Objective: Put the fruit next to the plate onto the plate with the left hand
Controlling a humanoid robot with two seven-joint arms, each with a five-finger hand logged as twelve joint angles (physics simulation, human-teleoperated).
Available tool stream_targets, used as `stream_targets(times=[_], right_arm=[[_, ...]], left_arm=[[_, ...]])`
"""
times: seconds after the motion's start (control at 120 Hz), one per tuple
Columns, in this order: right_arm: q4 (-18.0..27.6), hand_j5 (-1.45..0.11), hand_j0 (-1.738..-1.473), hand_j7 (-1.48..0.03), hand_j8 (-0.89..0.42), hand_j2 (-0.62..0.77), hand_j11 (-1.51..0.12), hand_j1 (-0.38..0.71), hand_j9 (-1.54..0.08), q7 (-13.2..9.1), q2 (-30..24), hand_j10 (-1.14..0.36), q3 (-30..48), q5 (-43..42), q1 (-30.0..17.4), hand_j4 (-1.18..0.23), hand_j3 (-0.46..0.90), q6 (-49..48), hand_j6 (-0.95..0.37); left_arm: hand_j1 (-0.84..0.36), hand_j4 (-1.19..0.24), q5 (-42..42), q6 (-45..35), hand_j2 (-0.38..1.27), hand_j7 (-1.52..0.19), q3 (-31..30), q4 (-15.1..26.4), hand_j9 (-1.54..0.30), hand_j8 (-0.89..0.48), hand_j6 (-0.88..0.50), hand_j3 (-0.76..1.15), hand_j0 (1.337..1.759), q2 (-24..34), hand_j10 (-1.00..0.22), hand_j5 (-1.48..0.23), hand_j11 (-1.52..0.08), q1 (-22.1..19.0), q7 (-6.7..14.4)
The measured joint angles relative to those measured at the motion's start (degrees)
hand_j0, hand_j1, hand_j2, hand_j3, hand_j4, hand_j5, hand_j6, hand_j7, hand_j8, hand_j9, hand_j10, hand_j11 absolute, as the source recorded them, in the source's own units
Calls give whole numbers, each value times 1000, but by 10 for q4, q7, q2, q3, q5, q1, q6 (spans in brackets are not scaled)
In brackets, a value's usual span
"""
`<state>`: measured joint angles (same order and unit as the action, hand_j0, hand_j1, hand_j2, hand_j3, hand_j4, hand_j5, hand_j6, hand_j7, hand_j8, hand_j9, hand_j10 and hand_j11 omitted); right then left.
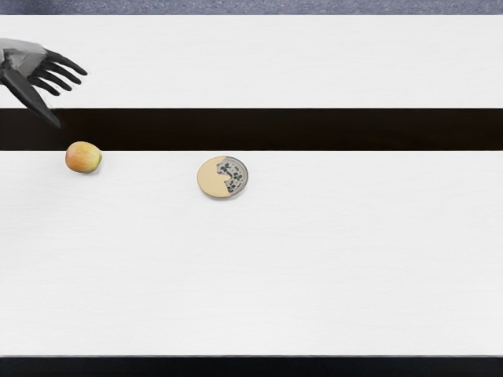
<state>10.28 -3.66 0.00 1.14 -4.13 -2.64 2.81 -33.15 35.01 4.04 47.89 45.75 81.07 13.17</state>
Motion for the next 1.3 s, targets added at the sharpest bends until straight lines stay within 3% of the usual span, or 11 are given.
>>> stream_targets(times=[0.1,0.167,0.358,0.517,0.658,0.858,1.042,1.3], right_arm=[[0,-34,-1658,-34,-26,-5,-34,-318,-34,0,0,-26,0,0,0,-26,0,0,-26],[0,-34,-1658,-33,-26,-5,-34,-318,-34,0,0,-26,0,0,0,-26,0,0,-26],[0,-33,-1658,-33,-26,-5,-33,-318,-33,0,0,-26,0,0,0,-26,0,0,-26],[0,-34,-1658,-34,-26,-5,-34,-318,-34,0,0,-26,0,0,0,-26,0,0,-26],[0,-34,-1658,-34,-26,-5,-34,-318,-34,0,0,-26,0,0,0,-26,0,0,-26],[0,-34,-1658,-34,-26,-5,-34,-318,-34,0,0,-26,0,0,0,-26,0,0,-26],[0,-34,-1658,-34,-26,-5,-34,-318,-34,0,0,-26,0,0,0,-26,0,0,-26],[0,-34,-1658,-34,-26,-5,-34,-318,-34,0,0,-26,0,0,0,-26,0,0,-26]], left_arm=[[55,-250,-43,0,51,-321,-17,54,-321,-250,-250,0,1658,37,-249,-321,-321,17,24],[55,-249,-54,0,51,-321,-83,103,-321,-249,-250,0,1658,49,-249,-321,-321,84,31],[55,-250,-62,-93,51,-321,-259,245,-321,-250,-251,0,1658,50,-249,-321,-321,186,55],[54,-250,-53,-190,51,-321,-361,296,-321,-250,-250,0,1658,13,-249,-321,-321,225,71],[54,-250,-45,-273,51,-321,-409,306,-321,-250,-250,0,1658,-26,-249,-321,-321,222,74],[54,-249,-43,-362,51,-321,-431,297,-321,-250,-250,0,1658,-68,-249,-321,-321,192,75],[54,-249,-44,-427,51,-321,-450,256,-321,-249,-249,0,1658,-110,-248,-321,-321,171,75],[54,-249,-47,-444,51,-321,-456,180,-321,-249,-249,0,1658,-157,-248,-321,-321,126,75]])
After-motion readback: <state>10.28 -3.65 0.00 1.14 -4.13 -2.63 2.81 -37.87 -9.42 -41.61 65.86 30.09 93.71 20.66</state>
